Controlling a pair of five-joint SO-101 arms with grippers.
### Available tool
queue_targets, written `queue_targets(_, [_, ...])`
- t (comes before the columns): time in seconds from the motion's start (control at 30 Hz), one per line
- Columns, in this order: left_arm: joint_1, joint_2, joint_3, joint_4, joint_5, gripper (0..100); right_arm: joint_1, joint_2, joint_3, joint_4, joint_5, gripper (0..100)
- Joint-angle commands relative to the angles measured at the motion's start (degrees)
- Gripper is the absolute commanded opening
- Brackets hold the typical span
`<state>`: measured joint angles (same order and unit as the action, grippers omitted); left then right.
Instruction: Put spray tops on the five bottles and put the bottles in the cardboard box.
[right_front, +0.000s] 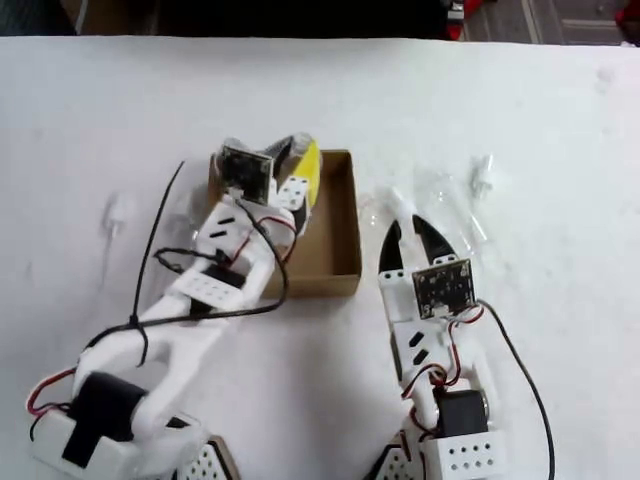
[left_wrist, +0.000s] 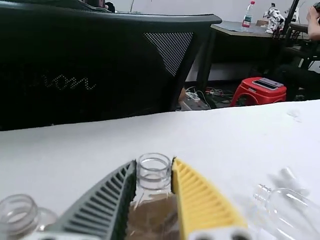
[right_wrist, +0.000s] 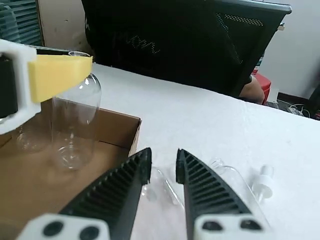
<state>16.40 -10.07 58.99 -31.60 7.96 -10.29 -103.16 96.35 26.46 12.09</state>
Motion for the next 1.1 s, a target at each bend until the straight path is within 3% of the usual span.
queue_targets(0.0, [-1.0,1.1,-1.1,-7.5,-2.5,2,-0.7,-0.1,0.4,0.5,0.8,6.8])
queue_targets(0.2, [-1.2,1.2,4.9,-14.7,-5.5,2,-0.7,-0.1,0.4,0.6,0.8,6.9])
queue_targets(0.4, [-3.5,1.1,8.0,-14.9,-5.8,2,-0.7,-0.1,0.4,0.8,0.8,7.0])
queue_targets(0.53, [-3.5,1.1,8.7,-14.9,-0.5,2,-0.7,-0.1,0.4,0.8,0.8,7.0])
queue_targets(1.07, [-4.8,1.1,11.2,-14.8,-0.4,2,-0.7,-0.1,0.4,0.7,0.9,7.0])
